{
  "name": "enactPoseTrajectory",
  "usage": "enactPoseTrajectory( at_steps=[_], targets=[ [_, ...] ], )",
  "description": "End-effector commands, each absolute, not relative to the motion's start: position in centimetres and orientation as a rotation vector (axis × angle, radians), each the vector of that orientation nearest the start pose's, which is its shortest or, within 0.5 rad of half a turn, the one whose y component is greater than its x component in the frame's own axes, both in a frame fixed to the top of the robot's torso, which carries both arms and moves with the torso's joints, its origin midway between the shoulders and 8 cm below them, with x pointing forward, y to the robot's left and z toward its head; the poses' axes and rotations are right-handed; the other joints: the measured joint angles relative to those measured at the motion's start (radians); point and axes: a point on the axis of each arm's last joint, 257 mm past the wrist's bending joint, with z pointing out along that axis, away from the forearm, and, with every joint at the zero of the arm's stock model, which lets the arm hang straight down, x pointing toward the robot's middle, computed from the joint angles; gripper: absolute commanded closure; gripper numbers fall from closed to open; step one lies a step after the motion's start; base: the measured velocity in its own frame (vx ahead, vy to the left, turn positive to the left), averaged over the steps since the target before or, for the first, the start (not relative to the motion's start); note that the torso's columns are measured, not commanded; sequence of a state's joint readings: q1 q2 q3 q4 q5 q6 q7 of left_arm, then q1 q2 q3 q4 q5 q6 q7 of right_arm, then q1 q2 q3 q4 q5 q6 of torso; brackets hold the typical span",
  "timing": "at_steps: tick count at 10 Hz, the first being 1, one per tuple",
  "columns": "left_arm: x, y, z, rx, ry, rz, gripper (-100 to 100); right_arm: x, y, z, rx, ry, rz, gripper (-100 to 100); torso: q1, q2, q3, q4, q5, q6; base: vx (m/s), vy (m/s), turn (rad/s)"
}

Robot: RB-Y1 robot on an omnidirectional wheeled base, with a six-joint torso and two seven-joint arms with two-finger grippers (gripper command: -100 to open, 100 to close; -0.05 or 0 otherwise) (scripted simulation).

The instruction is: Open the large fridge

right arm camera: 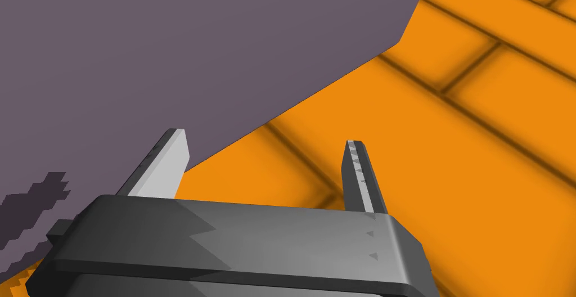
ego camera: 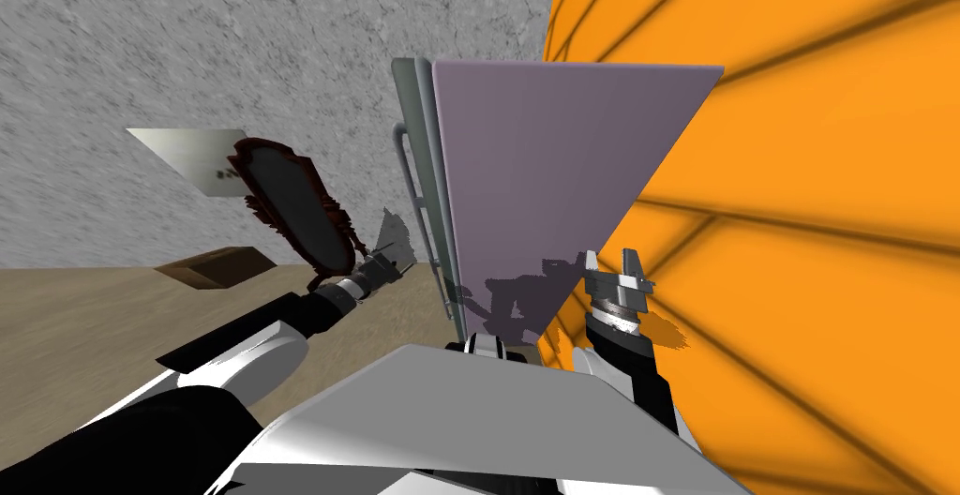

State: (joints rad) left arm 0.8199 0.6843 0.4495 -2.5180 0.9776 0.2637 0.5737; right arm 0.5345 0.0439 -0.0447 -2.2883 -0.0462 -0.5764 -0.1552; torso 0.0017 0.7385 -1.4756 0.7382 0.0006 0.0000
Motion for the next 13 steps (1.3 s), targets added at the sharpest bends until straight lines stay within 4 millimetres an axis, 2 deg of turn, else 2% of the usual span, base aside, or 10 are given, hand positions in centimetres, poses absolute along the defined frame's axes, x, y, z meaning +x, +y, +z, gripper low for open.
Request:
enactPoseTrajectory(
  at_steps=[1,5,10,11,12,13],
  targets=[
    [34.3,35.6,-6.5,-1.723,0.992,-1.668,-100,32.1,-30.5,3.2,0.714,0.462,1.425,0,-0.002,-0.001,0.000,0.000,-0.001,0.000,-0.004,0.010,-0.028],
    [33.7,31.8,-4.2,-1.684,1.064,-1.738,-100,32.1,-30.5,3.2,0.715,0.462,1.425,0,-0.003,-0.001,-0.001,0.000,-0.001,0.000,0.007,-0.045,0.041],
    [33.7,31.8,-4.2,-1.684,1.064,-1.738,-100,32.1,-30.5,3.2,0.714,0.462,1.425,0,-0.002,0.000,0.000,0.000,-0.001,0.000,-0.002,0.000,-0.007],
    [33.7,31.8,-4.2,-1.684,1.064,-1.738,100,32.1,-30.5,3.2,0.714,0.462,1.425,0,-0.002,-0.001,0.000,0.000,-0.001,0.000,0.000,0.000,0.000],
    [33.9,31.4,-4.1,-1.679,1.080,-1.749,100,32.1,-30.5,3.2,0.714,0.462,1.425,0,-0.002,-0.001,-0.001,0.000,-0.001,0.000,-0.029,0.192,-0.118],
    [33.9,31.4,-4.1,-1.679,1.080,-1.749,100,32.1,-30.5,3.2,0.714,0.462,1.425,0,0.008,0.001,0.000,0.000,0.002,0.001,-0.034,0.246,-0.108]
  ],
)
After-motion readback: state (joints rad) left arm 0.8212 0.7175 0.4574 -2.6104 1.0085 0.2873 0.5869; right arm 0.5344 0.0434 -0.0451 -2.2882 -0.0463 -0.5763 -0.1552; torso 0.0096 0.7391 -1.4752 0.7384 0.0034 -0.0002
